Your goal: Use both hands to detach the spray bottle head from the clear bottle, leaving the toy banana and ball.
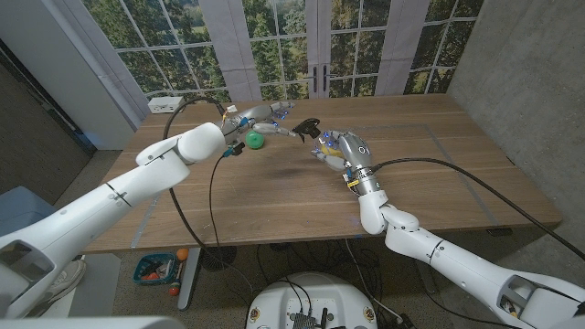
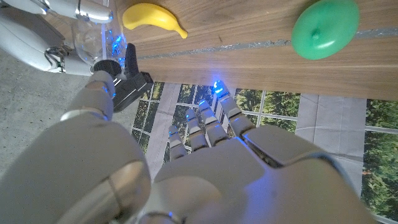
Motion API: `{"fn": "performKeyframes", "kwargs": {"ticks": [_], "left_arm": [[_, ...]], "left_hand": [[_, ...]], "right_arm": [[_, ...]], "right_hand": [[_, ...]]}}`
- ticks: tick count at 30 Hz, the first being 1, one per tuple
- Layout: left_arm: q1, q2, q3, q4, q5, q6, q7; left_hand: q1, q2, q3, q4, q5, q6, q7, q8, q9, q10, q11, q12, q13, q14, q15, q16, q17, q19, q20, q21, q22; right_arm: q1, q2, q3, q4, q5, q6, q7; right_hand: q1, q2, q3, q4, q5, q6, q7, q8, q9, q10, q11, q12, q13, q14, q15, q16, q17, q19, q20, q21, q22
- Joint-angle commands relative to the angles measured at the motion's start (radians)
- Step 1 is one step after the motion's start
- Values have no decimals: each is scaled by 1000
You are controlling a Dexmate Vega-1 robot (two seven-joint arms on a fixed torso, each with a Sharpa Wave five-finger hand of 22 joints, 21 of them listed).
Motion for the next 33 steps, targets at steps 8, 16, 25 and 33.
{"fn": "performKeyframes", "kwargs": {"ticks": [8, 16, 25, 33], "left_arm": [[-127, -69, 54, 169, -233, -98, -328], [-122, -53, 46, 148, -265, -100, -336], [-109, -20, 36, 102, -272, -83, -334], [-130, -28, 43, 121, -319, -115, -400]], "left_hand": [[72, 35, -16, 0, -45, 119, -6, 10, -2, 41, -39, -16, -17, -23, -116, -24, -8, 3, -5, -8, 1], [208, 136, -34, -3, -68, 569, 44, 87, -4, 376, -94, 41, -22, 187, -178, 51, 15, 128, -55, 35, 6], [229, 132, -76, -3, -88, 743, 117, 113, -2, 548, -87, 93, 9, 338, -192, 154, 78, 199, -89, 81, 14], [422, 181, -46, -24, -97, 680, 49, -2, -2, 481, -97, -12, -26, 462, -196, 286, 248, 270, -155, 349, 199]], "right_arm": [[1, 11, -14, 7, -61, -30, -54], [-1, 18, -14, 16, -62, -68, -62], [4, 21, -18, 34, -55, -92, -68], [8, 20, -31, 40, -55, -113, -50]], "right_hand": [[151, 166, 24, 19, 12, 257, -261, 5, 2, 167, -190, -6, 7, 33, -160, -13, 15, -11, -106, 22, -4], [152, 167, 25, 18, 14, 258, -260, 5, 2, 169, -190, -10, 10, 35, -160, -21, 23, -13, -107, 33, -8], [150, 168, 25, 19, 15, 257, -260, 5, 2, 172, -191, -14, 12, 39, -160, -27, 31, -19, -107, 42, -11], [150, 167, 24, 19, 15, 260, -257, 6, 3, 173, -190, -17, 15, 43, -160, -32, 39, -22, -108, 50, -14]]}}
